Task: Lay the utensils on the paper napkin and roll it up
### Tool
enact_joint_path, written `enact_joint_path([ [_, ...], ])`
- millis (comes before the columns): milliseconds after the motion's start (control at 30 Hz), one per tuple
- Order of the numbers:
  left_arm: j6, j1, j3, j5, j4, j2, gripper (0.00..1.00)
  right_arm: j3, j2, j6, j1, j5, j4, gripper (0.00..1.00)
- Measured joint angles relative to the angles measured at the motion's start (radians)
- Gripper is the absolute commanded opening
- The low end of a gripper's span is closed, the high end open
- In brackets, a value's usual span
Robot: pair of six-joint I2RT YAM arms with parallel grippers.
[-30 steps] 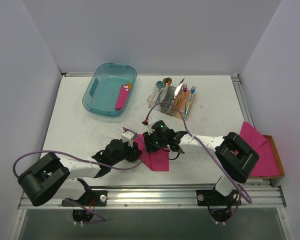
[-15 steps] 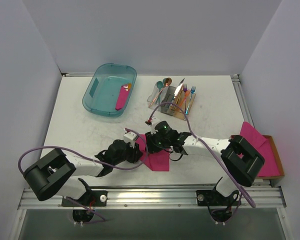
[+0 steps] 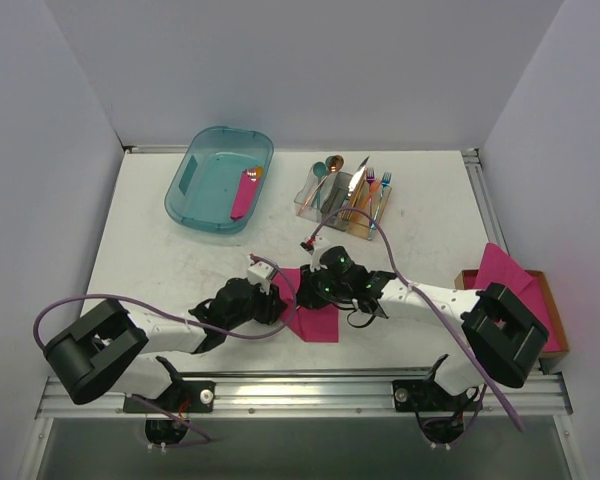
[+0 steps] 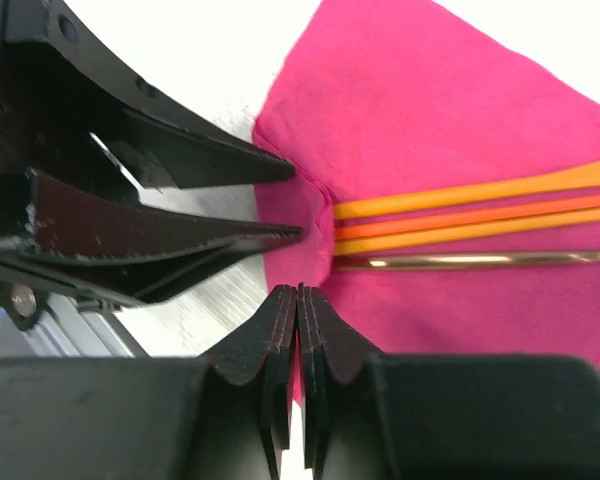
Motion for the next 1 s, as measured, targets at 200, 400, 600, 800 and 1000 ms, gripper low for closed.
enact_joint_path([
  [200, 0.0, 0.0, 0.0, 0.0, 0.0, 0.0, 0.45, 0.0, 0.056, 0.045, 0.0, -0.038, 0.086, 0.0],
  [400, 0.0, -0.002, 0.0, 0.0, 0.0, 0.0, 0.45, 0.0, 0.123, 0.068, 0.0, -0.056, 0.145, 0.0],
  [600, 0.0, -0.002, 0.0, -0.003, 0.0, 0.0, 0.45, 0.0, 0.192, 0.072, 0.0, -0.054, 0.156, 0.0],
  [800, 0.0, -0.002, 0.0, -0.003, 0.0, 0.0, 0.45, 0.006, 0.211, 0.076, -0.005, -0.039, 0.154, 0.0],
  [1000, 0.0, -0.002, 0.0, -0.003, 0.0, 0.0, 0.45, 0.018, 0.211, 0.076, -0.009, -0.019, 0.153, 0.0],
])
